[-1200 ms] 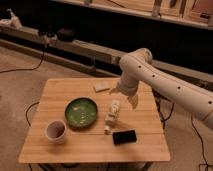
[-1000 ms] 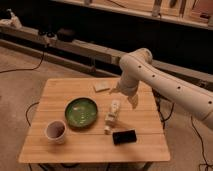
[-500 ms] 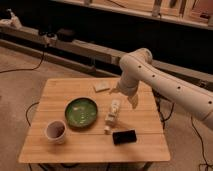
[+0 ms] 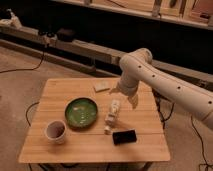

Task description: Move the arm in a circular motion

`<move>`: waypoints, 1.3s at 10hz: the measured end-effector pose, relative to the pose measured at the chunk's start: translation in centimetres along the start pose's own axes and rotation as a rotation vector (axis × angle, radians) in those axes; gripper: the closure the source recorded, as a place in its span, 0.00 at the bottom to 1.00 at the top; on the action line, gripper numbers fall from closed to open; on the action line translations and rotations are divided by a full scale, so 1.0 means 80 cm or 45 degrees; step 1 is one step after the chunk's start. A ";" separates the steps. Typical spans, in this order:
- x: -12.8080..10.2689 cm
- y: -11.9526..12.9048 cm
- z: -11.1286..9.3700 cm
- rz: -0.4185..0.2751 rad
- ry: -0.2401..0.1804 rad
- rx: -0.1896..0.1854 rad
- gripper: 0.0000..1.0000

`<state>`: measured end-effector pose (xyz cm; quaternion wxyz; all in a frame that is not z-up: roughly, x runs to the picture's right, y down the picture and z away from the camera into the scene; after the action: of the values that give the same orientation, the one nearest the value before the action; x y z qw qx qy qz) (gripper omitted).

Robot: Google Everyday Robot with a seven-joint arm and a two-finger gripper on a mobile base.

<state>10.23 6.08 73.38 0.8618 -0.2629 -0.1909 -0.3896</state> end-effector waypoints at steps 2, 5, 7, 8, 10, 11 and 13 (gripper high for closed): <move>0.000 0.000 0.000 0.000 0.000 0.000 0.20; 0.000 0.000 0.000 0.000 0.000 0.000 0.20; -0.006 0.002 -0.001 -0.003 -0.012 0.004 0.20; -0.015 0.004 -0.003 -0.013 -0.028 0.013 0.20; -0.029 0.017 -0.007 -0.028 -0.040 0.022 0.20; -0.032 0.030 -0.009 -0.026 -0.032 0.011 0.20; -0.034 0.053 -0.008 -0.003 -0.029 -0.012 0.20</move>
<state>11.88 9.57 70.12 0.8578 -0.2710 -0.1993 -0.3885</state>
